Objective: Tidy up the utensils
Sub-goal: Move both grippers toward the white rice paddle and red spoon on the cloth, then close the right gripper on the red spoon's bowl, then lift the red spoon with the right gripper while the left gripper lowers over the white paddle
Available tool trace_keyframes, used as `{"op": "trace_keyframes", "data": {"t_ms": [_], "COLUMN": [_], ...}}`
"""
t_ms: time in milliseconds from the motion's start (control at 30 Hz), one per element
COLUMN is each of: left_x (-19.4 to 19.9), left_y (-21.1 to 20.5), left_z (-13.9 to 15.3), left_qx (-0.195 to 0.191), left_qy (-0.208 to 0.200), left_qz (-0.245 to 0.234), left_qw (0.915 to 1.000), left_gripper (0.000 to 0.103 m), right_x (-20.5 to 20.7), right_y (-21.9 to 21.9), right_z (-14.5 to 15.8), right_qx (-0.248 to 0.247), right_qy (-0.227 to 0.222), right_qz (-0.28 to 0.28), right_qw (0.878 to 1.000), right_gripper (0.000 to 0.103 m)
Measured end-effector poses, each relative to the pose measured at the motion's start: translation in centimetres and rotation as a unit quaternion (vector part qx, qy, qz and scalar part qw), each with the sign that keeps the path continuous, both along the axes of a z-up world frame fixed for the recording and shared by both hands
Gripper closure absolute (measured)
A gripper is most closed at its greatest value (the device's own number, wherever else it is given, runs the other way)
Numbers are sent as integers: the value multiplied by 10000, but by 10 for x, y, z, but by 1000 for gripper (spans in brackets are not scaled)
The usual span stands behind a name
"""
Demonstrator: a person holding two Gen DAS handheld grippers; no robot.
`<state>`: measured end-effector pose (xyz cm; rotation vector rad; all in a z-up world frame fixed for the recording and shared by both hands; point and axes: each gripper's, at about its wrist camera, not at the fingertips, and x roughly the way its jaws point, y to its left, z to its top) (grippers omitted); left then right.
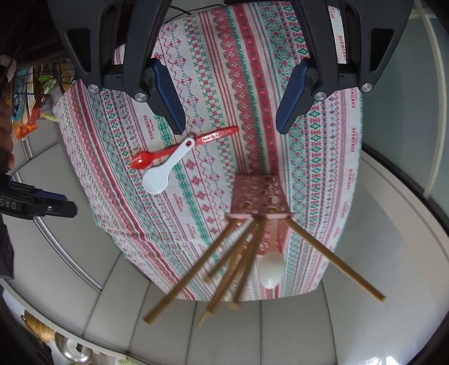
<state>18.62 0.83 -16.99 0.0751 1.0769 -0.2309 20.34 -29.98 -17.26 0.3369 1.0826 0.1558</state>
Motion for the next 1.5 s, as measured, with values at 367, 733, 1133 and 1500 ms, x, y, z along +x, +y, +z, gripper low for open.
{"op": "trace_keyframes", "data": {"t_ms": [367, 733, 1133, 1500], "left_x": [-1, 5, 8, 11], "left_y": [-34, -49, -56, -97], "left_z": [-33, -50, -45, -50], "left_qx": [268, 589, 599, 696], "left_qy": [408, 537, 501, 451], "left_qz": [-512, -723, -820, -1190], "left_qw": [9975, 9942, 9936, 9894], "left_gripper": [34, 34, 34, 34], "right_x": [12, 37, 53, 17], "right_y": [-7, 11, 18, -42], "right_z": [-85, -122, -127, -78], "right_qx": [548, 1030, 1160, 378], "right_qy": [1111, 1380, 1279, 780], "right_qz": [-63, 46, 77, -36], "right_qw": [9923, 9850, 9850, 9962], "right_gripper": [43, 68, 97, 98]}}
